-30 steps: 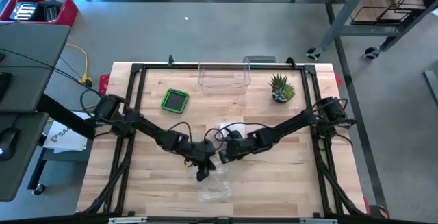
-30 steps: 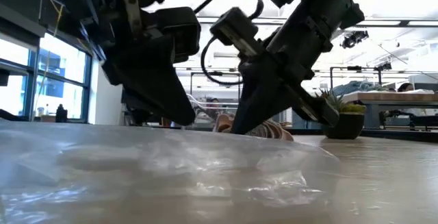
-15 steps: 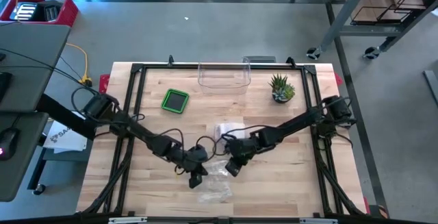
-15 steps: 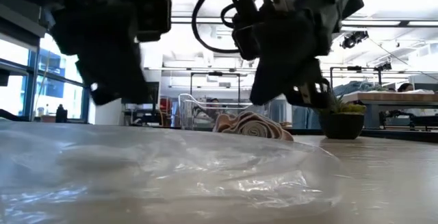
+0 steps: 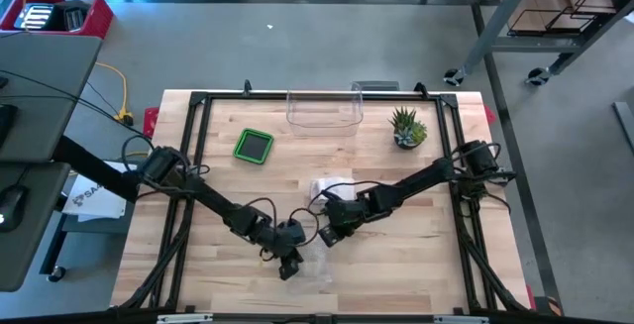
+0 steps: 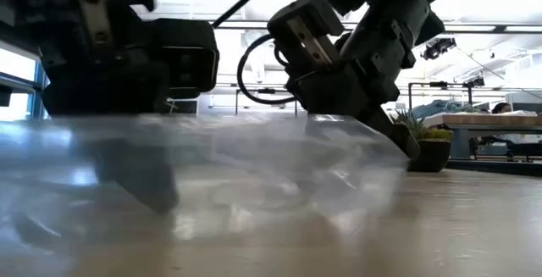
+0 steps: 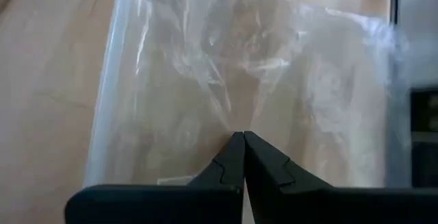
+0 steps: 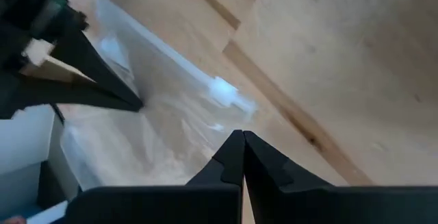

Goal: Roll bandage
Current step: Open the transparent zip bag

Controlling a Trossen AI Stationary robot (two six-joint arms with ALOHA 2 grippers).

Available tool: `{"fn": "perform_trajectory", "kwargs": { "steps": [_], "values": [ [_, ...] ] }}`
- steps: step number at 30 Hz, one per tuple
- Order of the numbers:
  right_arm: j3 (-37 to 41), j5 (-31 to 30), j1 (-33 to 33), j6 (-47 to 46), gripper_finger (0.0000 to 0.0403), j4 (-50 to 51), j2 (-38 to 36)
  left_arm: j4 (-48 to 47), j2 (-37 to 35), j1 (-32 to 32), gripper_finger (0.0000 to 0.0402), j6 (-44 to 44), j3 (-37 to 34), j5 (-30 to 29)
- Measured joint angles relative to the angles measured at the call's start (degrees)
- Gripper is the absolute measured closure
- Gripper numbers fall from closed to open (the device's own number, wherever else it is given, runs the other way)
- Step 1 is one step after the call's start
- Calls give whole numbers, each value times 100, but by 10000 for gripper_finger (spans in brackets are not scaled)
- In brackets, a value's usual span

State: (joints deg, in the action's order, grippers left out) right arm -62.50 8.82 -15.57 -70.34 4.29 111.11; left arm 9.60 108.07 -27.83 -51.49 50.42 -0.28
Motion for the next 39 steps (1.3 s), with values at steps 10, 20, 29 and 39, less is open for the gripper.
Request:
{"fn": "perform_trajectory", "kwargs": {
  "steps": [10, 20, 29, 39],
  "values": [
    [0, -848, -392, -786, 403, -448, 0, -807, -393, 466, 401, 1662, -21, 485],
    [0, -347, -199, 65, 403, -252, -100, -1042, -1108, 548, 401, 1710, -18, 302],
    [0, -418, 124, 1198, 325, 144, -232, -1731, -1513, 675, 401, 1865, -14, -426],
    [0, -630, 171, 1391, 189, 473, -232, -1814, -1498, 895, 401, 1734, -14, -105]
  ]
}}
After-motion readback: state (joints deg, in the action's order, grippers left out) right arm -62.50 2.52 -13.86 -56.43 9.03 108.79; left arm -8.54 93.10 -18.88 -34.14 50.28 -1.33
